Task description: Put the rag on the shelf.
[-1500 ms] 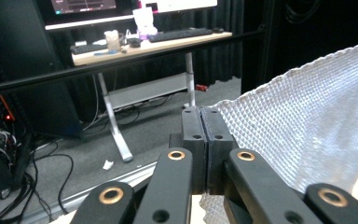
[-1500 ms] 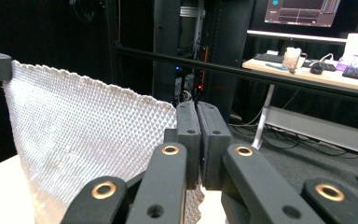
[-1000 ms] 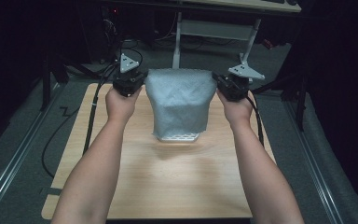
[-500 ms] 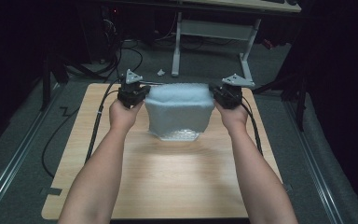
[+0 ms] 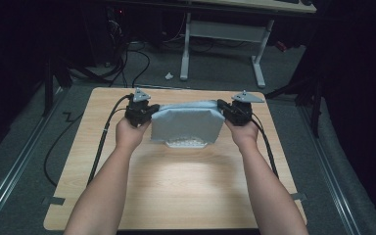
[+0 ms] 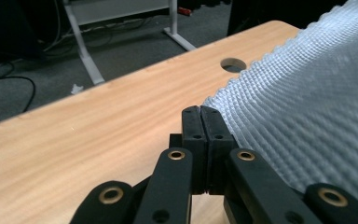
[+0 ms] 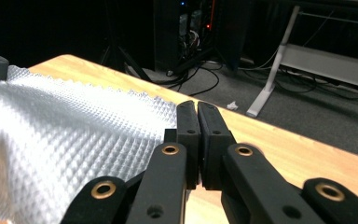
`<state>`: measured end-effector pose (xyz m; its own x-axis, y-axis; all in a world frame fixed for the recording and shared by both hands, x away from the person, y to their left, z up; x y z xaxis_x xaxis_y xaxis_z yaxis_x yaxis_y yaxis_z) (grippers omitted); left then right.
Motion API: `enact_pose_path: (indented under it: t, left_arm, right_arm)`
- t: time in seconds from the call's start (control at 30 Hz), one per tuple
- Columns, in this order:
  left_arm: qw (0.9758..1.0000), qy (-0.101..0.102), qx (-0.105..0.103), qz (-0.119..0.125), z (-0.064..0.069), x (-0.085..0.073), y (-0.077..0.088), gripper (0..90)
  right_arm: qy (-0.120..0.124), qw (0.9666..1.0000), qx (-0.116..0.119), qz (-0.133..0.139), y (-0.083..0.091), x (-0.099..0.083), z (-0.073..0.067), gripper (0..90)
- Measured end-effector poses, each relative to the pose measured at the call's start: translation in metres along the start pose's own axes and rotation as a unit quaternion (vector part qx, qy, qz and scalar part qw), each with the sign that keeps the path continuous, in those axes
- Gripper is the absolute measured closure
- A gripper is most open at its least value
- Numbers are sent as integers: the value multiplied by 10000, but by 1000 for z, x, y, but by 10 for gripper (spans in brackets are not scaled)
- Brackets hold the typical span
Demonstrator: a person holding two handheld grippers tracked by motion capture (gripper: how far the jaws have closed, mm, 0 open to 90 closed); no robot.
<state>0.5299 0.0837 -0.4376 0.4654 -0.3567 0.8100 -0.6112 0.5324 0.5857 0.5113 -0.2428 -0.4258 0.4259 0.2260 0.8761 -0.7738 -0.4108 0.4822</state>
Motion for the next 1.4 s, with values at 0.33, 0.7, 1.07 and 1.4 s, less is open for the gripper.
enact_pose_path:
  t: [0.33, 0.7, 1.07, 1.4]
  left_arm:
    - [9998, 50, -190, -70, 8, -20, -5, 893]
    - [9991, -95, -304, -297, 18, -27, -13, 892]
    - [9987, 8, -334, -383, 16, -38, -16, 892]
    - [9986, 0, -377, -364, 15, -41, -14, 890]
  right_arm:
    - [-147, 9996, 222, -100, -5, -21, -6, 892]
    - [-169, 9994, 282, -121, -9, -32, -11, 892]
    - [-202, 9990, 275, -277, -12, -42, -10, 892]
    - [-196, 9985, 261, -442, -18, -49, -13, 891]
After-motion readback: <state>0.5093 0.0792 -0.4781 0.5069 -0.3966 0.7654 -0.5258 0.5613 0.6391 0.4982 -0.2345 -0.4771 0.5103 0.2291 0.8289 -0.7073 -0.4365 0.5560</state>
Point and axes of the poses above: each handheld gripper's, and its own axes: y roughly backward along the jaws, x roughly out of its top, z roughly to its right, the point moved 2 cm from there along -y, roughly forward along the jaws, and after that the axes turned 6 degrees about -z, right-handed, at the moved point
